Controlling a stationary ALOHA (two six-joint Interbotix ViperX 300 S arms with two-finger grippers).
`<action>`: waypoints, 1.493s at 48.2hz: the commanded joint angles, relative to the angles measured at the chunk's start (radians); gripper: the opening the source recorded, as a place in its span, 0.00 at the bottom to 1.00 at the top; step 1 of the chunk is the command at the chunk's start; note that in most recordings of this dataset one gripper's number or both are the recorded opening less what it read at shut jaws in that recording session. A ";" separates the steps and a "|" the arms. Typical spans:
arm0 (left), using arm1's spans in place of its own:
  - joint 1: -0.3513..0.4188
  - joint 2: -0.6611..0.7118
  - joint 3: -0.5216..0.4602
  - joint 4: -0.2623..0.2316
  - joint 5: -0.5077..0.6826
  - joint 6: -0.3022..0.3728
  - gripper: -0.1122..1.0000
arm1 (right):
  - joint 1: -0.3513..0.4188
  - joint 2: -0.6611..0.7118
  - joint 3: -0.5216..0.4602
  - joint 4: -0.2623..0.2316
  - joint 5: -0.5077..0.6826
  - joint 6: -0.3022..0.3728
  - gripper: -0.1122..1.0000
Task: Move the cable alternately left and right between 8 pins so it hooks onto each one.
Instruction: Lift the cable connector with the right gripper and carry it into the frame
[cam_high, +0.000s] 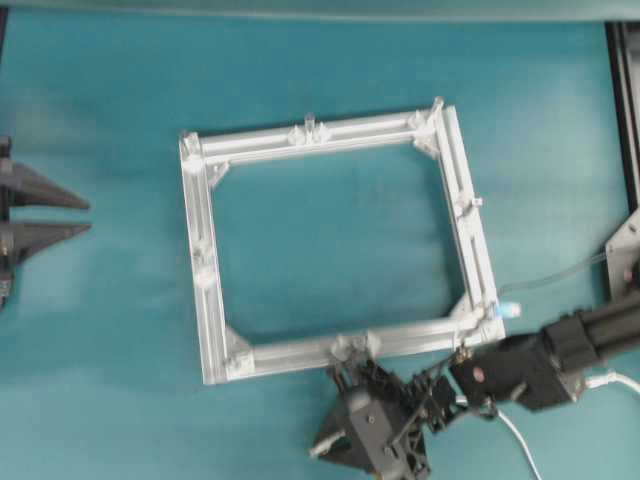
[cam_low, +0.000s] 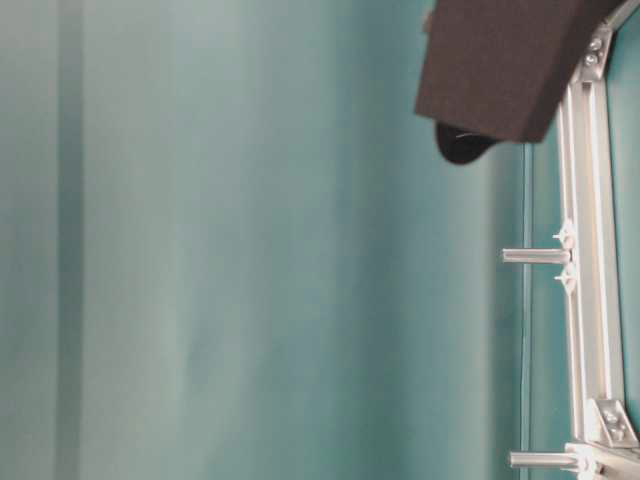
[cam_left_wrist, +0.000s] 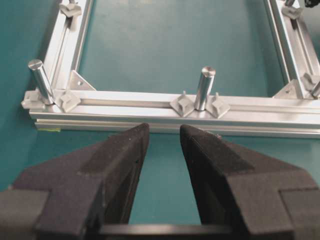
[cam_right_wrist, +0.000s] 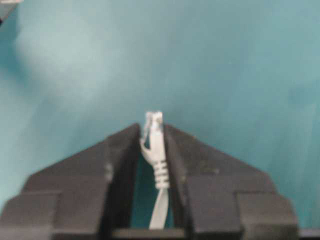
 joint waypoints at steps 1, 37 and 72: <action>-0.002 0.006 -0.015 -0.002 -0.003 0.002 0.50 | -0.011 -0.021 0.003 -0.002 0.037 0.000 0.25; -0.002 0.006 -0.015 0.000 -0.002 0.003 0.50 | -0.074 -0.430 0.198 0.015 0.158 0.084 0.25; -0.002 0.000 -0.009 -0.002 -0.008 0.002 0.50 | -0.341 -0.411 0.078 0.000 0.383 0.135 0.24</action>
